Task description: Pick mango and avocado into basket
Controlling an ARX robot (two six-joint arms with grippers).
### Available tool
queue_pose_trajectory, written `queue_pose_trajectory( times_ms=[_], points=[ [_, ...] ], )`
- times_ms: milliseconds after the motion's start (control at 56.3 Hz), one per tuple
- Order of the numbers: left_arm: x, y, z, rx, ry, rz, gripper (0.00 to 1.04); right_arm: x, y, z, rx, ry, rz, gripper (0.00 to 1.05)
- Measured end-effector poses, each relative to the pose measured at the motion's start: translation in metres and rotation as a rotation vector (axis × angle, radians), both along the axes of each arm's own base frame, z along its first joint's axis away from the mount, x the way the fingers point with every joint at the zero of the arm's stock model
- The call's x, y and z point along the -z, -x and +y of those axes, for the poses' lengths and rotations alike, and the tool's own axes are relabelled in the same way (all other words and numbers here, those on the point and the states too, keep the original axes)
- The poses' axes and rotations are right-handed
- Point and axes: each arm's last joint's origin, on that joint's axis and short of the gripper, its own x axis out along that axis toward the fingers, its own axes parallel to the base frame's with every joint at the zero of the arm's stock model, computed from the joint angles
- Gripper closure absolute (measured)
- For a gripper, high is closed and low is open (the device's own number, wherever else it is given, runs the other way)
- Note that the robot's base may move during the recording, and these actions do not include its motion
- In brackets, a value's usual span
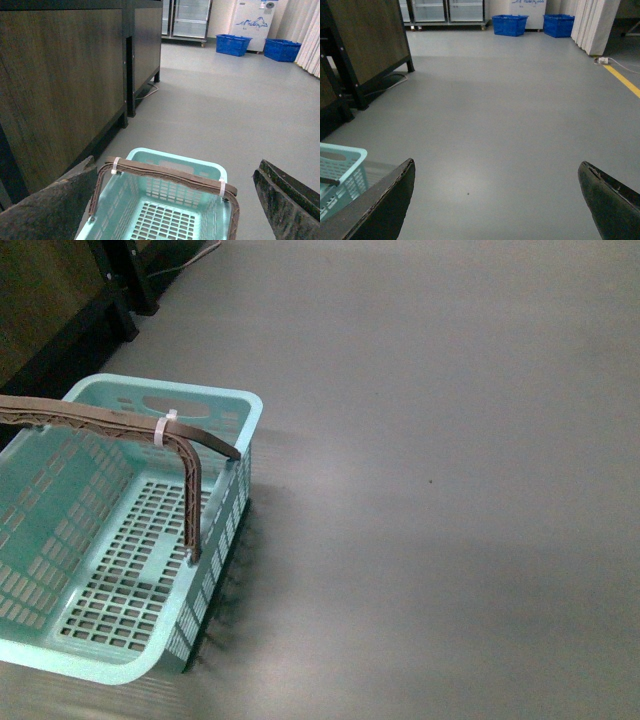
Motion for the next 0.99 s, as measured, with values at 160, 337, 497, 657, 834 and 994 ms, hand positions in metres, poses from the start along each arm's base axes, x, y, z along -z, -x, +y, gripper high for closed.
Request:
queue_pose_trajectory(
  times_ms=[160, 337, 497, 657, 834, 994],
  points=[
    [0.000, 0.000, 0.000, 0.000, 0.000, 0.000, 0.09, 0.000, 0.000, 0.000, 0.000, 0.000, 0.000, 0.09],
    [0.000, 0.000, 0.000, 0.000, 0.000, 0.000, 0.09, 0.000, 0.000, 0.000, 0.000, 0.000, 0.000, 0.09],
    [0.000, 0.000, 0.000, 0.000, 0.000, 0.000, 0.09, 0.000, 0.000, 0.000, 0.000, 0.000, 0.000, 0.09],
    [-0.001, -0.004, 0.002, 0.086, 0.488, 0.426, 0.09, 0.000, 0.000, 0.000, 0.000, 0.000, 0.000, 0.09],
    [-0.003, -0.022, 0.016, -0.089, 1.082, 0.534, 0.09, 0.000, 0.000, 0.000, 0.000, 0.000, 0.000, 0.09],
    [0.009, -0.048, 0.042, -0.232, 1.293, 0.492, 0.09, 0.000, 0.000, 0.000, 0.000, 0.000, 0.000, 0.09]
  ],
)
